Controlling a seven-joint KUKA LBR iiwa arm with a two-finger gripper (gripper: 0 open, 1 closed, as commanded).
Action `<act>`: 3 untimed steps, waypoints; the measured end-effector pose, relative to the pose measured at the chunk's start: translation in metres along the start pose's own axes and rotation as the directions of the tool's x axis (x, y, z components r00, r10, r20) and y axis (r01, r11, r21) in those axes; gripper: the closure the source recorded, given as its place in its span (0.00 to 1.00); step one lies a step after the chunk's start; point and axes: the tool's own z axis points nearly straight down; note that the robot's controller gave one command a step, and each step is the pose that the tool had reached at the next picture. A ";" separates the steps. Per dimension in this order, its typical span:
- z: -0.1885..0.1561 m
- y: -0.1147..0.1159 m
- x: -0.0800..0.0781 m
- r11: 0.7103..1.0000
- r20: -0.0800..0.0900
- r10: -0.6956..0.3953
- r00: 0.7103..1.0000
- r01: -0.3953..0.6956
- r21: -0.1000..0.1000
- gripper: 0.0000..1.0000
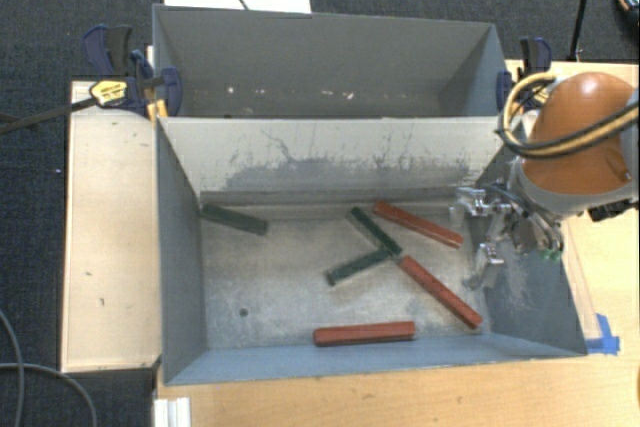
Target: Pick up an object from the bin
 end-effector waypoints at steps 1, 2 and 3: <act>0.054 0.090 -0.009 0.994 -0.005 0.105 0.994 -0.105 -0.006 0.00; 0.077 0.142 -0.024 0.998 0.002 0.069 0.998 -0.069 -0.004 0.00; 0.076 0.075 0.000 0.993 -0.001 -0.121 0.993 0.121 0.000 0.00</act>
Offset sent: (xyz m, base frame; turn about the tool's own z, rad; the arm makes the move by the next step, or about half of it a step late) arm 0.0082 0.0842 -0.0528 0.1113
